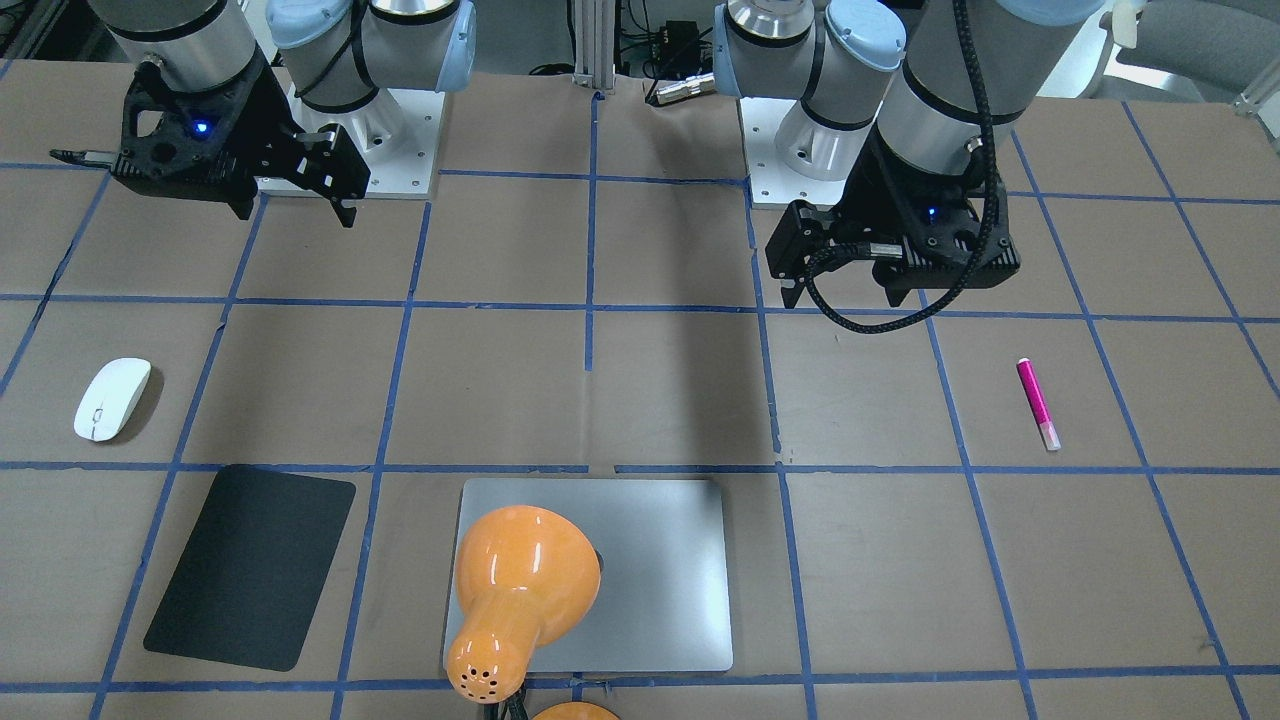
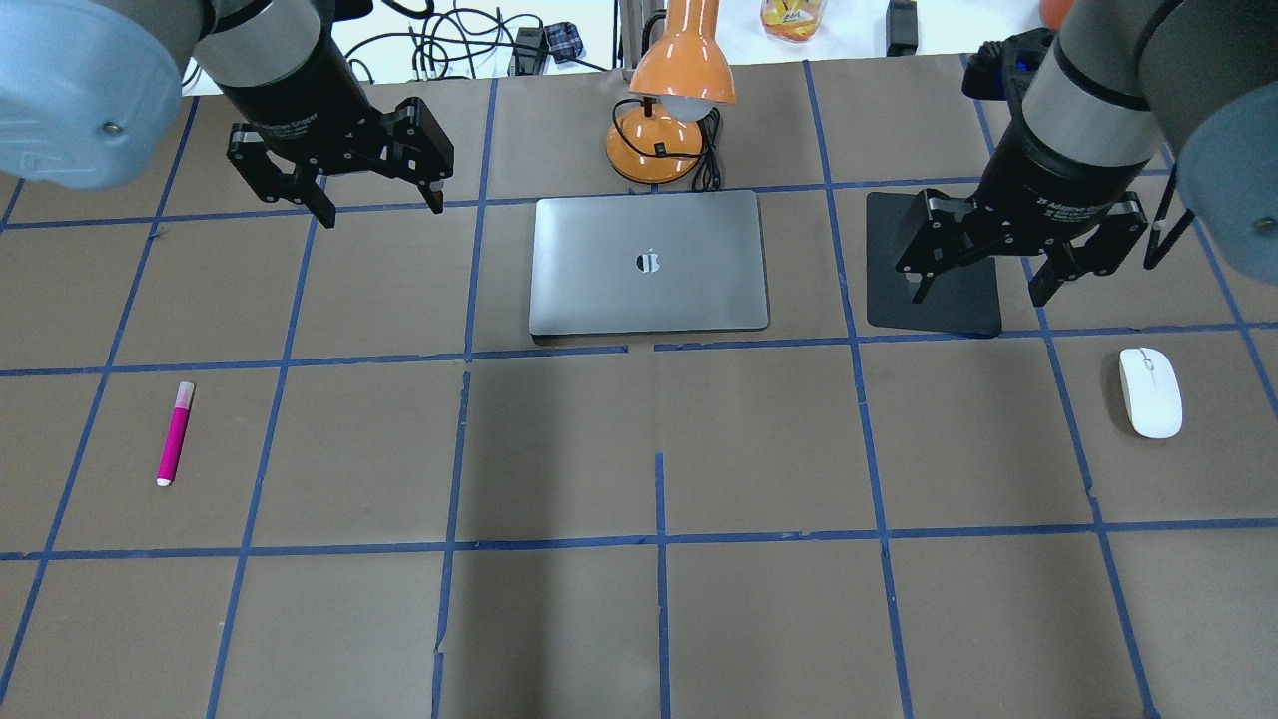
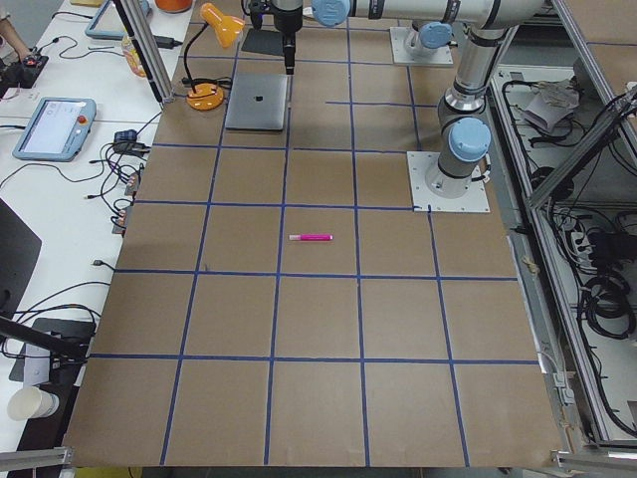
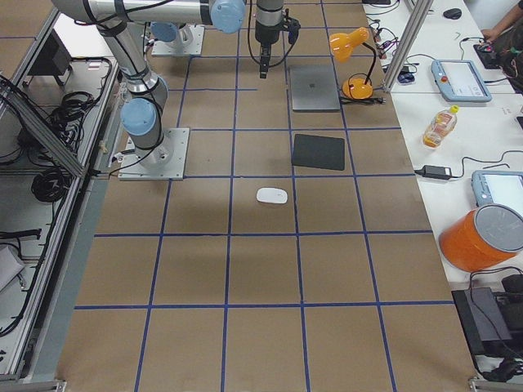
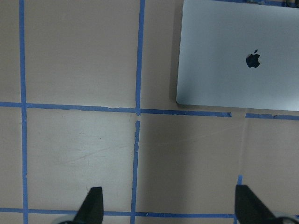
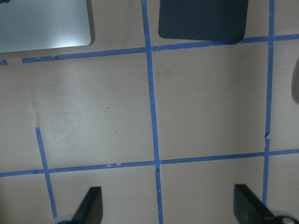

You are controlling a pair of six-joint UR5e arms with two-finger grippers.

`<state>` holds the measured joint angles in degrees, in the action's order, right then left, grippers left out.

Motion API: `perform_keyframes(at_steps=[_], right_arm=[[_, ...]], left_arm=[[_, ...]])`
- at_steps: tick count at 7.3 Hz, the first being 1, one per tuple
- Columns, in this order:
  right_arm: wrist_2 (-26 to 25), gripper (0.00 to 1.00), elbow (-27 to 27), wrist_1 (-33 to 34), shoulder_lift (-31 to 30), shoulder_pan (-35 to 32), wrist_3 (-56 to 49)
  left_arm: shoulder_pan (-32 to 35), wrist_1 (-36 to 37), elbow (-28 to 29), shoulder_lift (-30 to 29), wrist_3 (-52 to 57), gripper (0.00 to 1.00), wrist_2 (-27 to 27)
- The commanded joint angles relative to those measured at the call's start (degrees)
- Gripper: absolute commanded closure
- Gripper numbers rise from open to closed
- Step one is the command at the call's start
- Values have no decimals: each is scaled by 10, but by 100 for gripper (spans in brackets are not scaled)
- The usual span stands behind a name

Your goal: Place pen and mouse around notebook

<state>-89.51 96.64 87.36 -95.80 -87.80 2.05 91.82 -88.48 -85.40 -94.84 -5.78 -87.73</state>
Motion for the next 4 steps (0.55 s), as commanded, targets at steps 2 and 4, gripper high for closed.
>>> perform_keyframes(at_steps=[2,4], right_arm=[[-2,0,2,-1,0,0,1],[0,0,2,3,1,0,1]], left_arm=[[-1,1,-1,1,1,0,0],[-4,-12,-19,19,1,0,-5]])
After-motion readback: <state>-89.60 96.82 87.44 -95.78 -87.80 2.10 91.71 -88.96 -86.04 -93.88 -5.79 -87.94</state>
